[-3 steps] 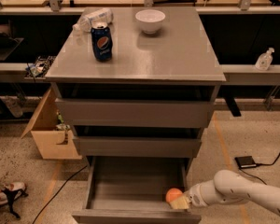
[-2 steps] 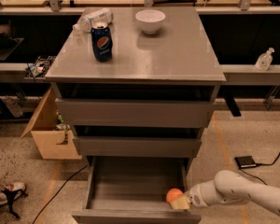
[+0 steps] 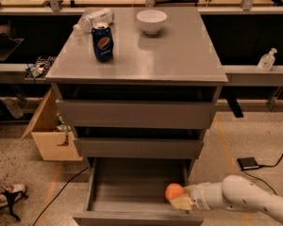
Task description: Pick orange from bottom drawer and place on counter
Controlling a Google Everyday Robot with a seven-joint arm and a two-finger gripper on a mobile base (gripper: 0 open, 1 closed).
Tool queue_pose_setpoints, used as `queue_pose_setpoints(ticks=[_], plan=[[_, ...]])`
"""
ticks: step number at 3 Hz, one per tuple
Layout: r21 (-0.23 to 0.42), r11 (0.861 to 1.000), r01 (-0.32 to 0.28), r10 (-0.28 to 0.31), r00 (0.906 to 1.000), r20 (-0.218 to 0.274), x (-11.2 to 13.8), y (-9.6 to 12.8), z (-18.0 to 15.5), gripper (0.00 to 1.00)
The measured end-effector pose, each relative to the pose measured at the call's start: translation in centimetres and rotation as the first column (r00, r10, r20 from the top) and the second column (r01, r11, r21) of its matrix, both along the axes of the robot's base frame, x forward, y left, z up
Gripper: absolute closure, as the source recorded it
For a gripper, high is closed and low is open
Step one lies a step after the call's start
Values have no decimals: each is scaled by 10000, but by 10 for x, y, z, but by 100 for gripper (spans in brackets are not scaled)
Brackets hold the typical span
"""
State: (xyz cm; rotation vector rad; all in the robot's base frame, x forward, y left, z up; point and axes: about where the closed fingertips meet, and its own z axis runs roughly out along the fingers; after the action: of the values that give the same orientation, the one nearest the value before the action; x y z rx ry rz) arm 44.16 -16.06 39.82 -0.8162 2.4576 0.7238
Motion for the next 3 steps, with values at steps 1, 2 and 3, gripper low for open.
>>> queue_pose_setpoints(ticks=[1, 2, 3], plan=[[21, 9990, -441, 429, 9816, 1862, -14, 10, 60, 100], [415, 9946, -950, 760, 9405, 3312, -25, 22, 109, 100], [305, 9966, -763, 576, 9129, 4041, -32, 6, 130, 100]])
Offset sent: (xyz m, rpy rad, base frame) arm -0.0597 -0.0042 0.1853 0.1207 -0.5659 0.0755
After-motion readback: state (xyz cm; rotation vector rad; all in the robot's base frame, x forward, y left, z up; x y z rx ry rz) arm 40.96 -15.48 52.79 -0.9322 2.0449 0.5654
